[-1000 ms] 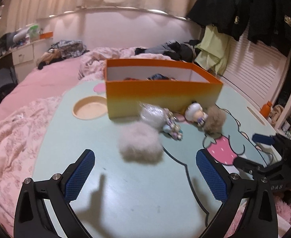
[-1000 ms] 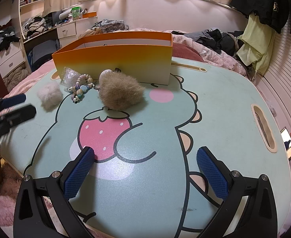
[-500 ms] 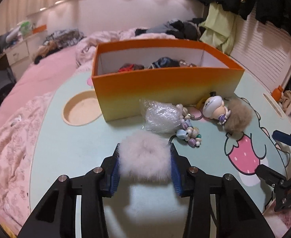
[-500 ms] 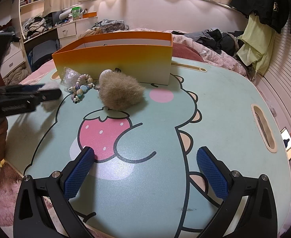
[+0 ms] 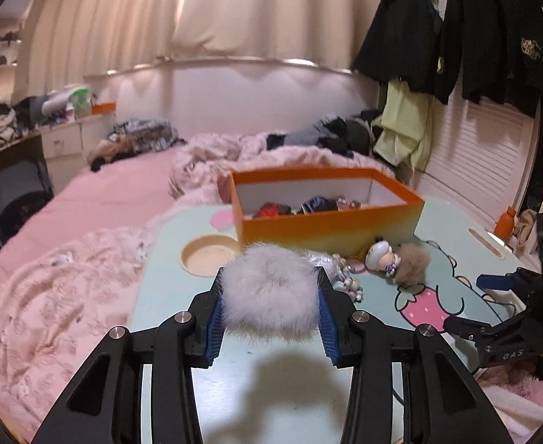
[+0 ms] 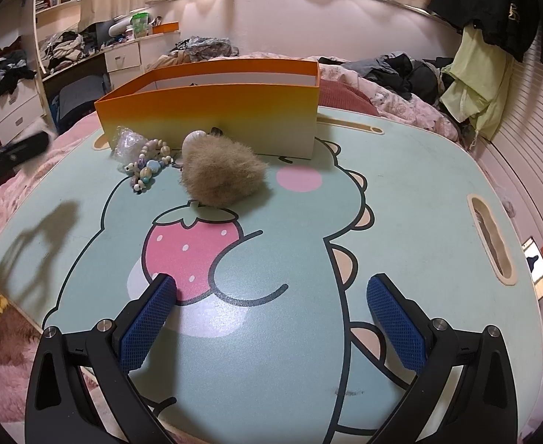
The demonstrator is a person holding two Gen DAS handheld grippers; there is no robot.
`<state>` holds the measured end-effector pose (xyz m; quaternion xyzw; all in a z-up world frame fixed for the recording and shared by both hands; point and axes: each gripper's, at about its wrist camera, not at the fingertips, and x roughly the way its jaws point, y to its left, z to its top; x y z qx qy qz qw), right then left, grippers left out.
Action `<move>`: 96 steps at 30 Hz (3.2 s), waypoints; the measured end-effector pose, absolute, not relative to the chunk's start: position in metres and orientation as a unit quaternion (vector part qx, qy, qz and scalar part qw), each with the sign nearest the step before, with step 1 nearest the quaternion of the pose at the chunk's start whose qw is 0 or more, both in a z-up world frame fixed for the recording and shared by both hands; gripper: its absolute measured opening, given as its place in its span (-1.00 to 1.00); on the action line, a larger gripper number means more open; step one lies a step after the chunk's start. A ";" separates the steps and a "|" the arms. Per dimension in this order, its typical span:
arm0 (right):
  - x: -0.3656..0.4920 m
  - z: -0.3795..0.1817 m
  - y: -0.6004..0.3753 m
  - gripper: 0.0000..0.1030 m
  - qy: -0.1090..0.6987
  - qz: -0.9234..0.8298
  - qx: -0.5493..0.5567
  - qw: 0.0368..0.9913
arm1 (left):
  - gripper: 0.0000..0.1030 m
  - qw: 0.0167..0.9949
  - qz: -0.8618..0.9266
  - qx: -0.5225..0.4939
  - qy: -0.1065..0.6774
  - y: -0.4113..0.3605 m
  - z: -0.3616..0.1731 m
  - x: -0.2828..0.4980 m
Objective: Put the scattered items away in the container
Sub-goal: 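Reach the left gripper to the white fluffy pompom and grasp it, then grasp the brown fluffy pompom with the right gripper while the left holds the white pompom, then carry both pompoms over the orange box and open both grippers to drop them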
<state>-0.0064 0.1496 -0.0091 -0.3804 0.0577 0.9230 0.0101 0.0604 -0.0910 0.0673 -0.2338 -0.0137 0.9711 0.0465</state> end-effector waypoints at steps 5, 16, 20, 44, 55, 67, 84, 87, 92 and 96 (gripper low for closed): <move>-0.009 -0.008 0.151 0.99 0.060 0.921 -0.384 0.016 | -0.20 0.055 0.975 -0.217 0.006 -0.089 0.068 0.064; -0.013 0.002 0.163 0.99 0.091 0.929 -0.358 0.006 | -0.20 0.071 0.974 -0.214 0.024 -0.077 0.066 0.070; -0.018 0.009 0.161 0.99 0.092 0.935 -0.343 -0.008 | -0.20 0.071 0.974 -0.215 0.021 -0.077 0.065 0.069; -0.037 0.018 0.171 -0.72 0.137 0.930 -0.326 -0.102 | -0.19 0.084 0.971 -0.225 0.012 -0.069 0.060 0.065; -0.040 0.022 0.182 0.38 0.161 0.933 -0.318 -0.052 | -0.19 0.087 0.970 -0.228 0.011 -0.065 0.056 0.065; -0.068 0.008 0.151 0.38 0.092 0.923 -0.370 -0.047 | -0.19 0.092 0.968 -0.233 0.011 -0.060 0.052 0.065; -0.054 0.054 0.175 -0.51 0.136 0.938 -0.301 -0.104 | -0.19 0.118 0.964 -0.239 -0.016 -0.052 0.090 0.013; -0.070 0.071 0.181 -0.51 0.128 0.943 -0.290 -0.100 | -0.19 0.125 0.959 -0.251 -0.027 -0.052 0.103 -0.018; -0.109 0.075 0.196 -0.51 0.155 0.938 -0.294 -0.099 | -0.19 0.116 0.952 -0.281 -0.032 -0.046 0.106 -0.069; -0.134 0.065 0.200 -0.51 0.161 0.931 -0.314 -0.091 | -0.19 0.099 0.945 -0.311 -0.020 -0.039 0.091 -0.100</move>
